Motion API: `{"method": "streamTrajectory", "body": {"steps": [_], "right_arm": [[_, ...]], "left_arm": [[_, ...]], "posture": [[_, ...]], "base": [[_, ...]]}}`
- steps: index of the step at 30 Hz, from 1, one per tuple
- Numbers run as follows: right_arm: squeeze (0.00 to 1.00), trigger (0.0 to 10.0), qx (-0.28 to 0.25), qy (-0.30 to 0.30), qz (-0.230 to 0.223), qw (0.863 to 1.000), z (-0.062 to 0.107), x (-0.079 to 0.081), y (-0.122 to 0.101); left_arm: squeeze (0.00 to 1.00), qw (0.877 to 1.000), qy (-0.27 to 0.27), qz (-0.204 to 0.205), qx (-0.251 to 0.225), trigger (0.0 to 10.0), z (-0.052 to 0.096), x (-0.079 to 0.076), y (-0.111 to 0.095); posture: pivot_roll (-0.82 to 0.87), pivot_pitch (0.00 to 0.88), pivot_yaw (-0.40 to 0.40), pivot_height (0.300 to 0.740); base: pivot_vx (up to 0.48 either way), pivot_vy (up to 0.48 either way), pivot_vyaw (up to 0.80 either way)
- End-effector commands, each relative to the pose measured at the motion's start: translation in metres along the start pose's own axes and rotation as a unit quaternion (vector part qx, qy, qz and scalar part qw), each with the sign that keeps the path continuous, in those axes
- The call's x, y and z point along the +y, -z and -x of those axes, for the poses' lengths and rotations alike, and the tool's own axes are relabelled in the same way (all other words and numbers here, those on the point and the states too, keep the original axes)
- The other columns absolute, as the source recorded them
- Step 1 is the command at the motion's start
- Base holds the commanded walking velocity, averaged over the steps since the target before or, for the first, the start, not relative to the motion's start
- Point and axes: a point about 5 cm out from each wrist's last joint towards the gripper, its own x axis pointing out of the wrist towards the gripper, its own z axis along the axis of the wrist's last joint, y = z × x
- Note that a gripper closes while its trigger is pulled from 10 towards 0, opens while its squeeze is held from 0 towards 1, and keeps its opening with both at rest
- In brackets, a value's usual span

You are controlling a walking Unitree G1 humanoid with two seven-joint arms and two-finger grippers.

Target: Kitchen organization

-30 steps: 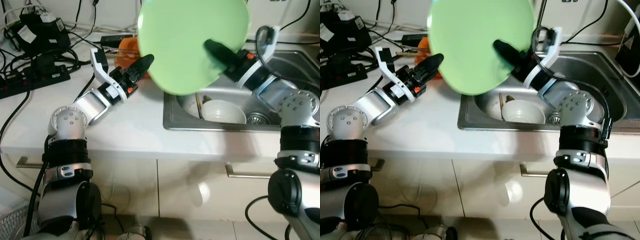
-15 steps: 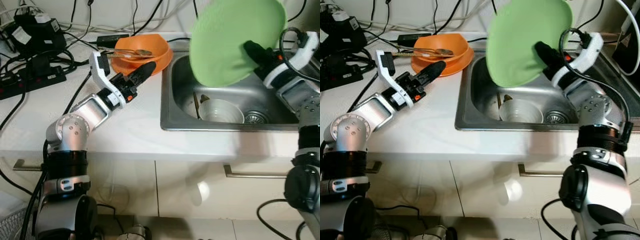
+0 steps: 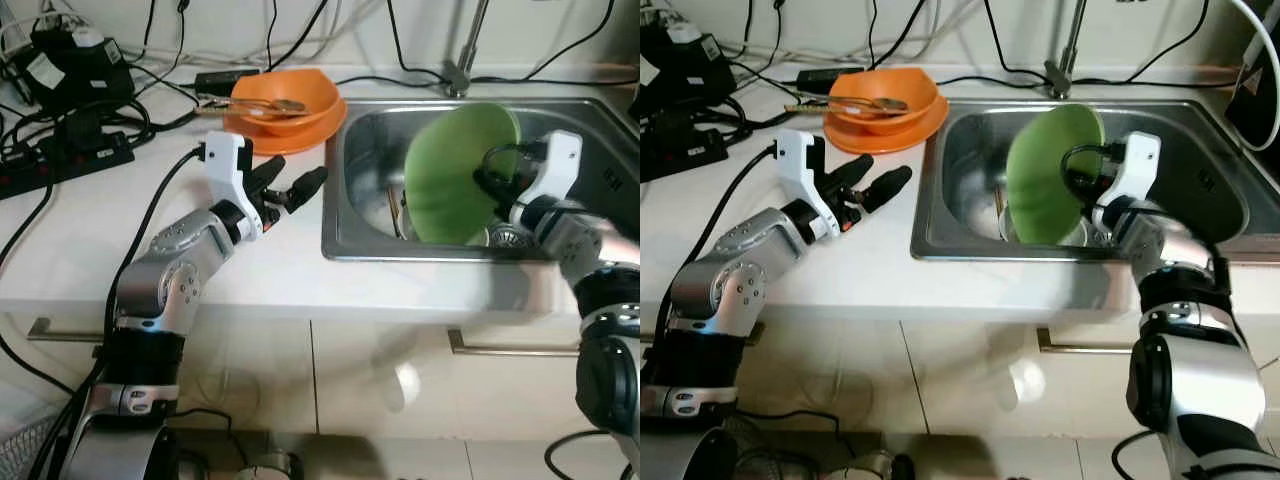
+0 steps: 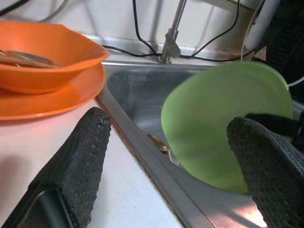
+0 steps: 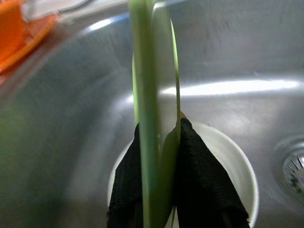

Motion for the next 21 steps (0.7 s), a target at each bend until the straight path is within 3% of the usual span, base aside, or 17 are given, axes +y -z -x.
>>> {"method": "streamTrajectory", "body": {"steps": [1,5,6,8,15,16,17,18,19,21], "right_arm": [[0.00,0.0,-0.023,0.007,0.013,1.000,-0.002,0.003,-0.008],[0.00,0.0,-0.010,0.016,0.019,1.000,-0.005,0.004,0.001],[0.00,0.0,-0.004,0.020,0.020,1.000,-0.005,0.004,0.004],[0.00,0.0,0.004,0.023,0.021,1.000,-0.007,0.006,0.009],[0.00,0.0,0.013,0.020,0.019,1.000,-0.012,0.016,0.013],[0.00,2.2,0.016,0.016,0.022,0.999,-0.014,0.020,0.014],[0.00,2.2,0.016,0.016,0.022,0.999,-0.014,0.020,0.014],[0.00,8.0,0.017,0.015,0.024,0.999,-0.015,0.022,0.014],[0.00,10.0,0.017,0.013,0.026,0.999,-0.016,0.024,0.015],[0.00,10.0,0.018,0.010,0.029,0.999,-0.017,0.026,0.015]], "left_arm": [[1.00,1.000,0.002,-0.026,-0.002,10.0,0.002,-0.001,-0.003],[0.98,0.999,0.001,-0.041,-0.003,10.0,0.003,0.000,-0.005],[0.05,0.999,0.001,-0.044,-0.002,10.0,0.003,0.001,-0.005],[0.00,0.999,0.001,-0.053,0.000,10.0,0.005,0.004,-0.005],[0.00,0.997,0.007,-0.078,0.015,10.0,0.007,0.005,-0.004],[0.00,0.997,0.009,-0.080,0.018,10.0,0.007,0.006,-0.003],[0.00,0.997,0.009,-0.080,0.018,10.0,0.007,0.006,-0.003],[0.00,0.997,0.009,-0.080,0.019,10.0,0.007,0.006,-0.002],[0.00,0.996,0.010,-0.082,0.020,10.0,0.007,0.006,-0.002],[0.00,0.996,0.010,-0.087,0.022,10.0,0.007,0.008,-0.003]], "posture": [[0.09,0.024,0.076,0.740],[0.09,0.021,0.080,0.740],[0.09,0.021,0.080,0.740],[0.11,0.020,0.085,0.740],[0.12,0.013,0.093,0.740],[0.13,0.014,0.094,0.740],[0.13,0.014,0.094,0.740],[0.13,0.014,0.094,0.740],[0.13,0.011,0.095,0.740],[0.13,0.017,0.095,0.740]], "base": [[0.000,0.000,0.00],[0.000,0.000,0.00],[0.000,0.000,0.00],[0.000,0.000,0.00],[0.000,0.000,0.00],[0.000,0.000,0.00],[0.000,0.000,0.00],[0.000,0.000,0.00],[0.000,0.000,0.00],[0.000,0.000,0.00]]}}
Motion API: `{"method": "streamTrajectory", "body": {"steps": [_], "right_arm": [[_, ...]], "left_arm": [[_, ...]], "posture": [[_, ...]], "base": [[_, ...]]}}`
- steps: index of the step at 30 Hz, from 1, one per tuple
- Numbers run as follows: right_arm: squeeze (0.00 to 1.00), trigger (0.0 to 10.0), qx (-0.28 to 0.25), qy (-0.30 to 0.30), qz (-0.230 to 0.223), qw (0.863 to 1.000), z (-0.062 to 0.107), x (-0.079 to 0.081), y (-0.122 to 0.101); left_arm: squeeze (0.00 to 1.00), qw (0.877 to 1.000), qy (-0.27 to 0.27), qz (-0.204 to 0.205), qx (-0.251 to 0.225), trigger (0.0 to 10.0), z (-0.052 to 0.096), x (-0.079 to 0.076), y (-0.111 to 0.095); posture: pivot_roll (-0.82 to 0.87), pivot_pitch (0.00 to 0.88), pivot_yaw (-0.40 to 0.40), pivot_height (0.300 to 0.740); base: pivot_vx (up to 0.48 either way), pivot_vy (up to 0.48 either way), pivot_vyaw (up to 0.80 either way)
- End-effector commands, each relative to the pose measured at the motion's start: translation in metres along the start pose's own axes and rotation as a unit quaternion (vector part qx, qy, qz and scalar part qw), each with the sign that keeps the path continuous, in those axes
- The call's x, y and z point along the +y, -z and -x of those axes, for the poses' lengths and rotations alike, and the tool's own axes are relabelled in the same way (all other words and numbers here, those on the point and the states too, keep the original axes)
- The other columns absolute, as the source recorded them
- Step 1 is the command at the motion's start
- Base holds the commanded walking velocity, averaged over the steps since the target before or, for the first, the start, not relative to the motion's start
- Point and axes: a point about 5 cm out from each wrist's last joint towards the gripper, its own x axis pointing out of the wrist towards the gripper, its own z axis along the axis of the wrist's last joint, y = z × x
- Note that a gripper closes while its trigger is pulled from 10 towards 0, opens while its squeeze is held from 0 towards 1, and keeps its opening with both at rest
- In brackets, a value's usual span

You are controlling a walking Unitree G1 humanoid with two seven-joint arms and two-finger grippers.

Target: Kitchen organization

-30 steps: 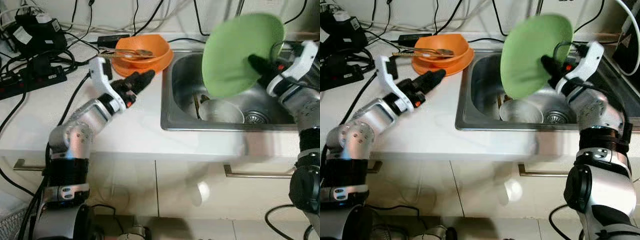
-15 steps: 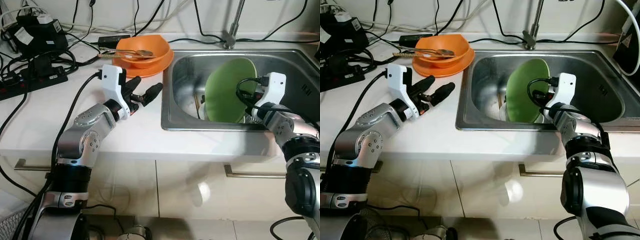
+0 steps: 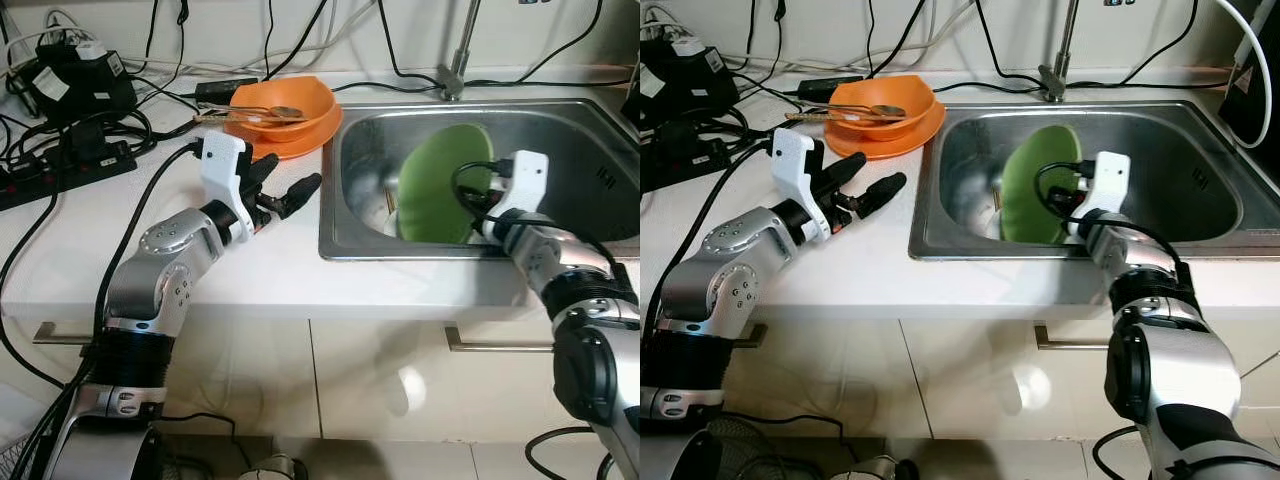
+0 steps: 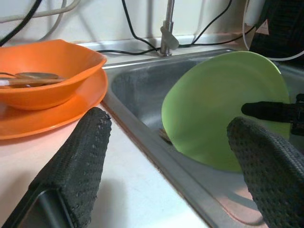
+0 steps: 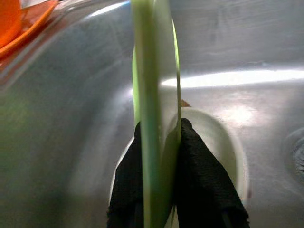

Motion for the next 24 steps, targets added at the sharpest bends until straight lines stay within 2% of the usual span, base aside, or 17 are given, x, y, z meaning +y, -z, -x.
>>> {"method": "streamTrajectory", "body": {"steps": [1,5,6,14,24], "right_arm": [[0.00,10.0,0.002,0.001,0.013,1.000,-0.002,0.004,-0.002],[0.00,10.0,0.005,-0.001,0.009,1.000,-0.002,0.004,-0.002],[1.00,10.0,0.006,0.001,0.007,1.000,-0.002,0.003,-0.002],[1.00,10.0,0.013,0.005,0.022,1.000,-0.001,0.000,-0.003],[1.00,10.0,0.001,0.028,0.028,0.999,0.005,-0.015,-0.013]], "left_arm": [[0.00,1.000,0.001,-0.017,0.001,10.0,0.001,0.003,-0.003],[0.00,1.000,-0.007,-0.020,0.001,10.0,0.001,0.005,-0.004],[0.00,1.000,-0.010,-0.021,0.003,10.0,0.001,0.006,-0.003],[0.00,1.000,-0.012,-0.024,0.008,10.0,-0.002,0.006,-0.002],[0.00,0.999,-0.023,-0.028,-0.002,10.0,-0.004,0.011,-0.008]], "posture": [[0.13,0.016,0.094,0.740],[0.13,0.015,0.090,0.740],[0.13,0.012,0.089,0.740],[0.12,0.021,0.086,0.740],[0.12,0.024,0.076,0.740]], "base": [[0.000,0.000,0.00],[0.000,0.000,0.00],[0.000,0.000,0.00],[0.000,0.000,0.00],[0.000,0.000,0.00]]}}
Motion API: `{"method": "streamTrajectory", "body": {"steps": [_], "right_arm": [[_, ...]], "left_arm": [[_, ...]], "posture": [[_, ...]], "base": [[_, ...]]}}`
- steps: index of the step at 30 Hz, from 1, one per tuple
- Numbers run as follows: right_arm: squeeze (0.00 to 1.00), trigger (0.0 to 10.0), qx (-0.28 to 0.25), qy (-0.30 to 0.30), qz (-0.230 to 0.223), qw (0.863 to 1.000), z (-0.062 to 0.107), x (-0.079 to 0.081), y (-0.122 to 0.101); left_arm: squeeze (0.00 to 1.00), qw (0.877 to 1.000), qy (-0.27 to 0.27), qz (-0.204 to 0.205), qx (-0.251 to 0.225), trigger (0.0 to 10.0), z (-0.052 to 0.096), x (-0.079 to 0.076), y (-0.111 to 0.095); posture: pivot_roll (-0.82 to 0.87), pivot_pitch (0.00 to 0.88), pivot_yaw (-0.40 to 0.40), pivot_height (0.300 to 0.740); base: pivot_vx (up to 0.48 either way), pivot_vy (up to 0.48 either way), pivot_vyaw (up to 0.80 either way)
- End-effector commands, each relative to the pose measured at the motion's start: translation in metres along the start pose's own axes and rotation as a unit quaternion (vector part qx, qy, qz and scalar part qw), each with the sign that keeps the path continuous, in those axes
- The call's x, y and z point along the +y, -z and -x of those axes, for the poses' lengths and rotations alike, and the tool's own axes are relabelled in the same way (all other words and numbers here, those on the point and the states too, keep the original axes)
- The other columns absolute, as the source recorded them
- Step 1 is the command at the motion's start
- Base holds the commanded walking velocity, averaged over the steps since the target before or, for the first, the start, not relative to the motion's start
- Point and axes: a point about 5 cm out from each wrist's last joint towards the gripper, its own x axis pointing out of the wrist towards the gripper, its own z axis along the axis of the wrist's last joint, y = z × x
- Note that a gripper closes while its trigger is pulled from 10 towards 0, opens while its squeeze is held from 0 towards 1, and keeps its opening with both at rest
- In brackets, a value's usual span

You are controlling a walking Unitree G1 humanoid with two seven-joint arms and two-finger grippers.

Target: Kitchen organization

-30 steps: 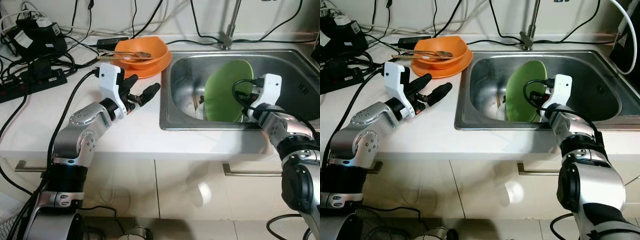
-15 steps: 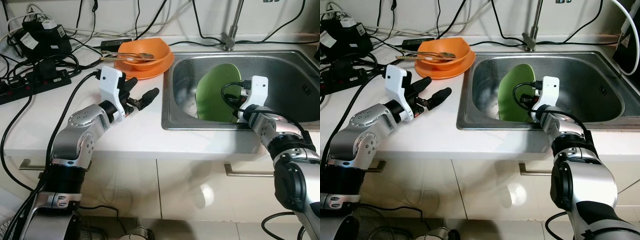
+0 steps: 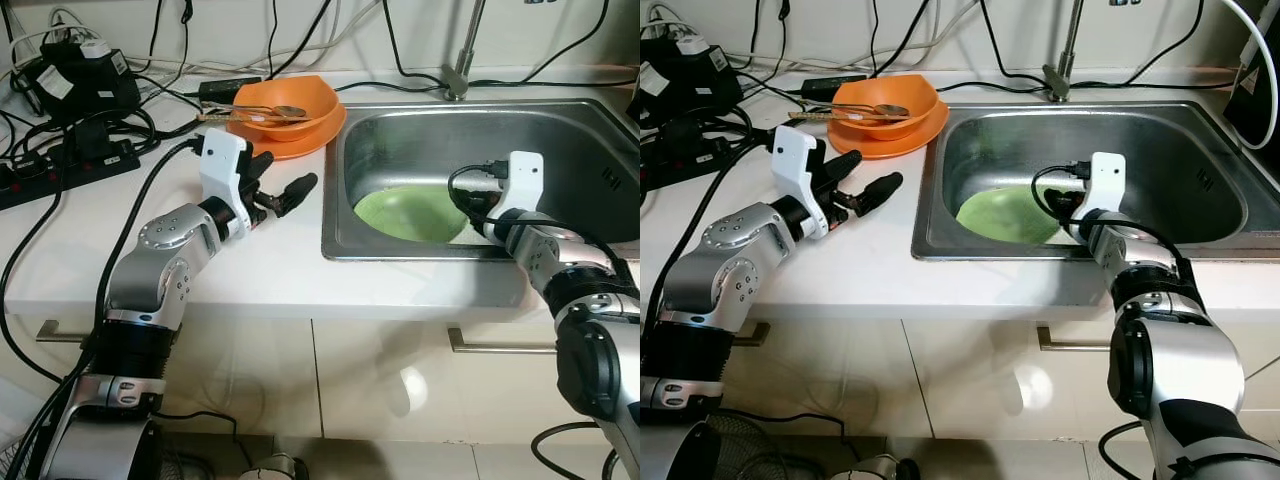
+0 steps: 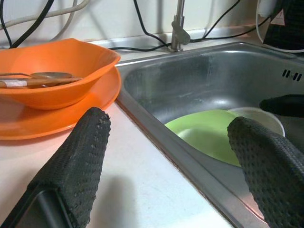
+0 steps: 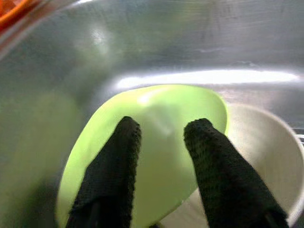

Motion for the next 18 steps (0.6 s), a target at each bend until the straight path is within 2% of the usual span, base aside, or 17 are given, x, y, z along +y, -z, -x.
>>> {"method": "streamTrajectory", "body": {"steps": [1,9,12,18], "right_arm": [[1.00,10.0,-0.015,0.007,-0.002,1.000,0.001,-0.003,-0.010],[1.00,10.0,-0.047,-0.003,-0.003,0.999,0.003,-0.004,-0.022],[1.00,10.0,-0.101,-0.016,0.011,0.995,0.004,0.000,-0.041],[1.00,10.0,-0.160,-0.044,0.037,0.985,0.007,0.012,-0.063]], "left_arm": [[0.00,1.000,-0.011,-0.011,-0.011,10.0,-0.001,0.003,-0.008],[0.00,0.999,-0.030,-0.022,-0.028,10.0,-0.003,0.004,-0.009],[0.00,0.995,-0.070,-0.055,-0.052,10.0,-0.003,0.008,-0.012],[0.00,0.987,-0.118,-0.076,-0.080,10.0,-0.002,0.015,-0.016]], "posture": [[0.11,0.024,0.075,0.740],[0.10,0.022,0.073,0.740],[0.09,0.026,0.069,0.740],[0.07,0.021,0.064,0.740]], "base": [[0.000,0.000,0.00],[0.000,0.000,0.00],[0.000,0.000,0.00],[0.000,0.000,0.00]]}}
